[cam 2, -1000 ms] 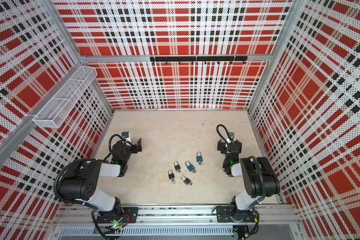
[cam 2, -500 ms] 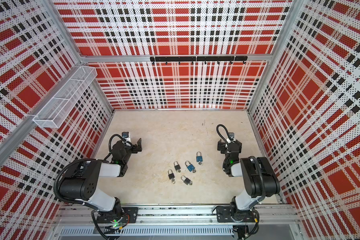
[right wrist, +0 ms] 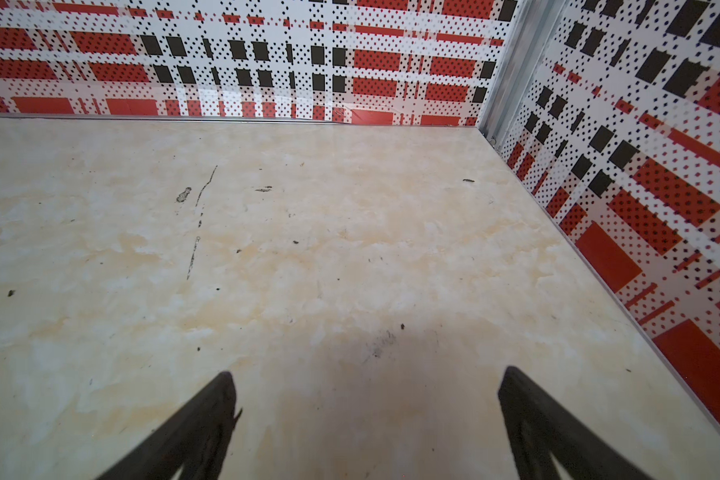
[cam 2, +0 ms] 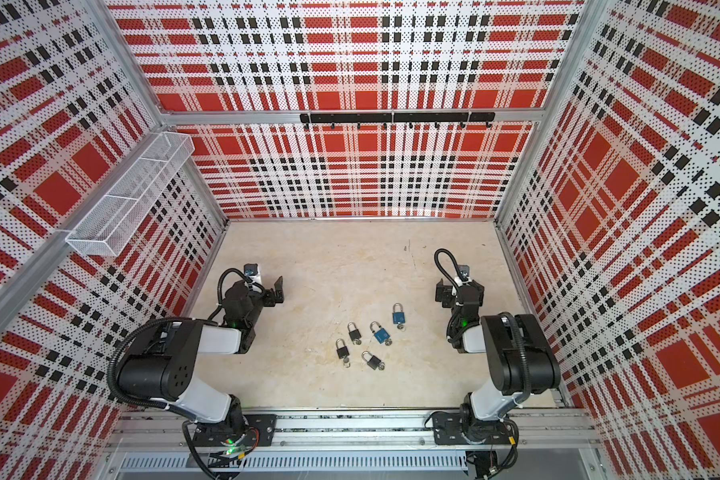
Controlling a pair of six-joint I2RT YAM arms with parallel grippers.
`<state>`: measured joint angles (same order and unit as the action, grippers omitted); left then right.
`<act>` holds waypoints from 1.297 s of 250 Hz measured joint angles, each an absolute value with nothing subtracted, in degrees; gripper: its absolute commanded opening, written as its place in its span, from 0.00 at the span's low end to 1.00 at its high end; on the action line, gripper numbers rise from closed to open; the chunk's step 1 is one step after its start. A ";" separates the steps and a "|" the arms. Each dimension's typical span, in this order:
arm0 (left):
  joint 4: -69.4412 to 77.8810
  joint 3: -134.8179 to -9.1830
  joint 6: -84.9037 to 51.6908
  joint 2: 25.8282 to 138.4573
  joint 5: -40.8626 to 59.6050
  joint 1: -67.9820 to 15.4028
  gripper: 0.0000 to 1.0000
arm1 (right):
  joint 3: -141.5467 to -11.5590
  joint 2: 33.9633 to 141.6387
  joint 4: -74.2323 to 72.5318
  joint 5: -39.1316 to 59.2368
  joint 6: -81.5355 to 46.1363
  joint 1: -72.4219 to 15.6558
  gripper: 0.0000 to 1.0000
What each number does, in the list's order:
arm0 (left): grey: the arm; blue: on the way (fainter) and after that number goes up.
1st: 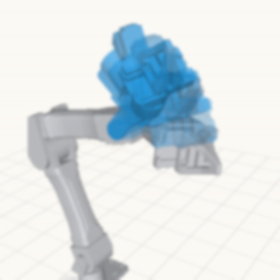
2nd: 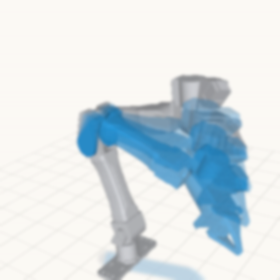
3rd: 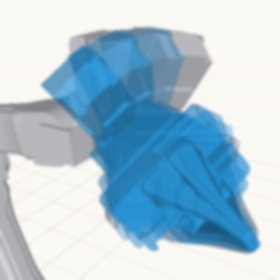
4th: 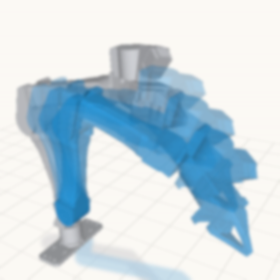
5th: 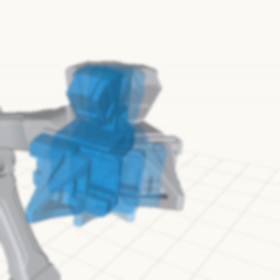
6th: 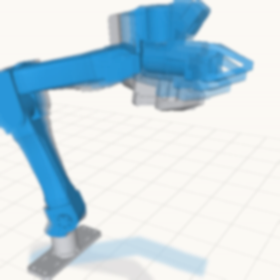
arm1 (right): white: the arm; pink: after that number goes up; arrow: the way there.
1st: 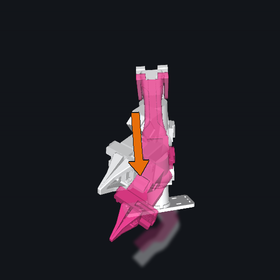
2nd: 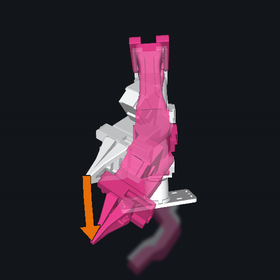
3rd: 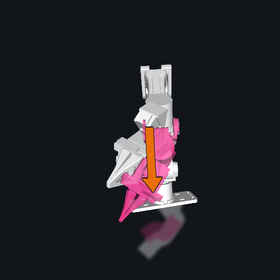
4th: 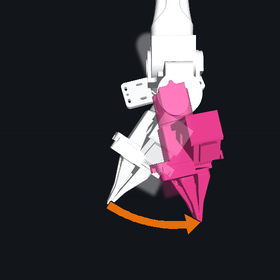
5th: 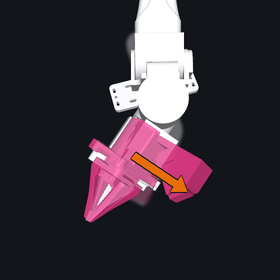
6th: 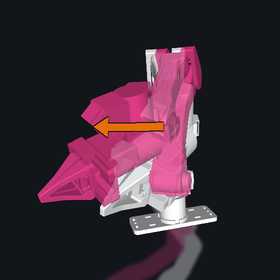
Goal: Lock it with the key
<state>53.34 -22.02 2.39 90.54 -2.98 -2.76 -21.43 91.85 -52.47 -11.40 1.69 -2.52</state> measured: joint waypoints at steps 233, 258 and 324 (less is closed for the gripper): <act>14.66 -39.68 -10.07 67.61 -15.57 -19.31 0.71 | -42.44 76.93 3.62 -16.53 -13.37 -24.10 0.67; 11.86 -41.04 -10.28 69.93 -15.97 -22.68 0.72 | -42.44 79.59 8.12 -15.33 -16.58 -27.55 0.65; 8.43 -42.83 -10.92 76.27 -16.34 -27.11 0.72 | -42.44 85.21 10.76 -11.81 -22.72 -31.51 0.57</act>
